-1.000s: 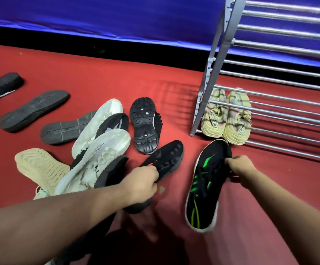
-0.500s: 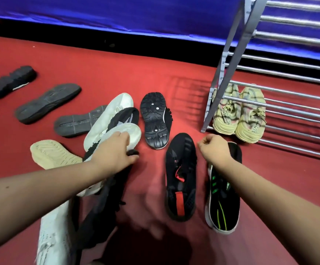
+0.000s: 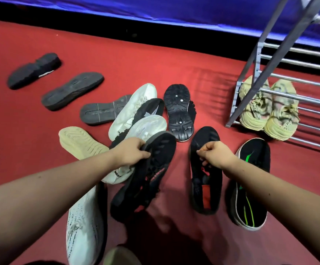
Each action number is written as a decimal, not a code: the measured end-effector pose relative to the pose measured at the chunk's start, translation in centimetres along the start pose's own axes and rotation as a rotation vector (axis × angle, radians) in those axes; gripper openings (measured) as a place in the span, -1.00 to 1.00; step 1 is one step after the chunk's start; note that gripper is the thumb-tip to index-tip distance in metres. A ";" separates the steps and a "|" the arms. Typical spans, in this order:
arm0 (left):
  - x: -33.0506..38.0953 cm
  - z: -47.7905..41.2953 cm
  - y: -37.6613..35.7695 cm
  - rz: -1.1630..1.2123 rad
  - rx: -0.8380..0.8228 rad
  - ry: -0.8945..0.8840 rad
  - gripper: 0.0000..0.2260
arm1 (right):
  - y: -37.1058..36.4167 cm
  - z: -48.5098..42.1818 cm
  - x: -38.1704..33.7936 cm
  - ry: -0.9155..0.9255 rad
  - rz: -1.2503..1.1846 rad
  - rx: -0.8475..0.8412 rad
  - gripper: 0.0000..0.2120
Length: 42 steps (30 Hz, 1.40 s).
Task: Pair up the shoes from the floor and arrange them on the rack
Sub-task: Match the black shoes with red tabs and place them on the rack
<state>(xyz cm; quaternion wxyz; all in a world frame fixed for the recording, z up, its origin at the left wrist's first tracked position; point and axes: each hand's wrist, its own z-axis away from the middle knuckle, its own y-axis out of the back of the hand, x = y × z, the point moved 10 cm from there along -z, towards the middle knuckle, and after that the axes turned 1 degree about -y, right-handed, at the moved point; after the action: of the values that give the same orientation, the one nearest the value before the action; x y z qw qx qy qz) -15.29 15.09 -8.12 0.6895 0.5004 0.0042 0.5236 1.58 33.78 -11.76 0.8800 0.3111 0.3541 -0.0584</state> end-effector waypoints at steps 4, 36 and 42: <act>0.0 -0.2 -1.1 0.438 -0.091 0.033 -0.84 | 0.1 0.3 0.5 -0.016 -0.089 -0.119 -0.83; 4.8 -2.5 -2.7 0.913 -0.055 0.040 -0.92 | 0.8 2.2 1.9 0.016 -0.370 -0.420 -0.63; 8.4 -3.7 -3.6 0.967 -0.079 0.010 -0.93 | 1.6 3.6 1.0 0.042 -0.508 -0.518 -0.91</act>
<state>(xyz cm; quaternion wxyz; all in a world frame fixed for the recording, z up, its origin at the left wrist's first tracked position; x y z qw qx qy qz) -10.86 23.87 -8.11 0.3856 0.4158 -0.2457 0.7862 4.96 33.11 -9.64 0.8797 -0.0188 0.4409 -0.1772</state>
